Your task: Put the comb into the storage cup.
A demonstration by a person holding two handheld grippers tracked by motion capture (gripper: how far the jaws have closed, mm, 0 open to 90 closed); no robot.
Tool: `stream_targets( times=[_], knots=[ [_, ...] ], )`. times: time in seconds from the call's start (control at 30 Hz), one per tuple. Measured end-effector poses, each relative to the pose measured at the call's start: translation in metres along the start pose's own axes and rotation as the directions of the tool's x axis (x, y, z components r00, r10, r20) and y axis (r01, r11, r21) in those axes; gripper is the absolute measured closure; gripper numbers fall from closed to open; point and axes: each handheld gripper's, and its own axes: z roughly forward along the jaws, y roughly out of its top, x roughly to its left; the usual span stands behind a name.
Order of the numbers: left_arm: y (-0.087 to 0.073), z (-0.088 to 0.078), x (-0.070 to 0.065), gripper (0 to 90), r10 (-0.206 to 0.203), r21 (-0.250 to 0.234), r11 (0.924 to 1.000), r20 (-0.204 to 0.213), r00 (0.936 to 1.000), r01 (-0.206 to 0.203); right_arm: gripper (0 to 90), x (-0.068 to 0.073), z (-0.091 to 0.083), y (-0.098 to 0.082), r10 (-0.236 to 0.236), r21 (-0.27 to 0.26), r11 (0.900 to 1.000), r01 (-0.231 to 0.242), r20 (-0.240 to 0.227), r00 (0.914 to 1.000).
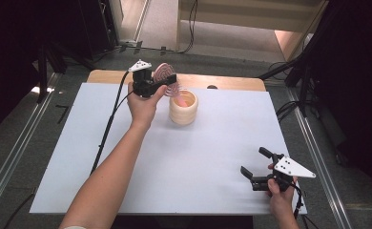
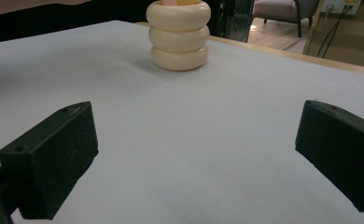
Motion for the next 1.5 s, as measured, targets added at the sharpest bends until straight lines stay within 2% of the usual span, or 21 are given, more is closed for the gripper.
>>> stream_targets(
  times=[0.43, 0.83, 1.0, 1.17, 1.37, 1.5],
  knots=[
    [-0.005, 0.006, -0.001, 63.6, 0.001, 0.027, 0.9996, 0.003, 1.0000, -0.001, 0.0, 0.000, 0.000, 0.000, -0.001, 0.000, 1.000, 0.001, 0.000, 1.0000],
    [-0.015, 0.013, 0.002, 63.5, -0.023, 0.055, 0.9982, 0.003, 0.9997, 0.023, 0.0, 0.000, 0.000, 0.000, 0.000, -0.001, 1.000, 0.000, 0.000, 1.0000],
    [-0.016, 0.014, 0.005, 63.4, -0.043, 0.055, 0.9976, 0.013, 0.9990, 0.043, 0.0, 0.000, 0.000, 0.000, 0.001, -0.002, 1.000, -0.001, 0.000, 1.0000],
    [-0.017, 0.016, 0.008, 62.7, -0.091, 0.070, 0.9935, 0.019, 0.9957, 0.090, 0.0, 0.000, 0.000, 0.000, -0.001, -0.002, 1.000, 0.001, 0.000, 1.0000],
    [-0.017, 0.016, 0.006, 58.3, -0.073, 0.089, 0.9934, 0.005, 0.9973, 0.072, 0.0, 0.000, 0.000, 0.000, -0.003, -0.002, 1.000, 0.003, -0.001, 1.0000],
    [-0.018, 0.015, 0.007, 43.9, -0.090, 0.094, 0.9918, 0.030, 0.9955, 0.086, 0.0, 0.000, 0.000, 0.000, -0.003, -0.002, 1.000, 0.003, -0.001, 1.0000]
  ],
)
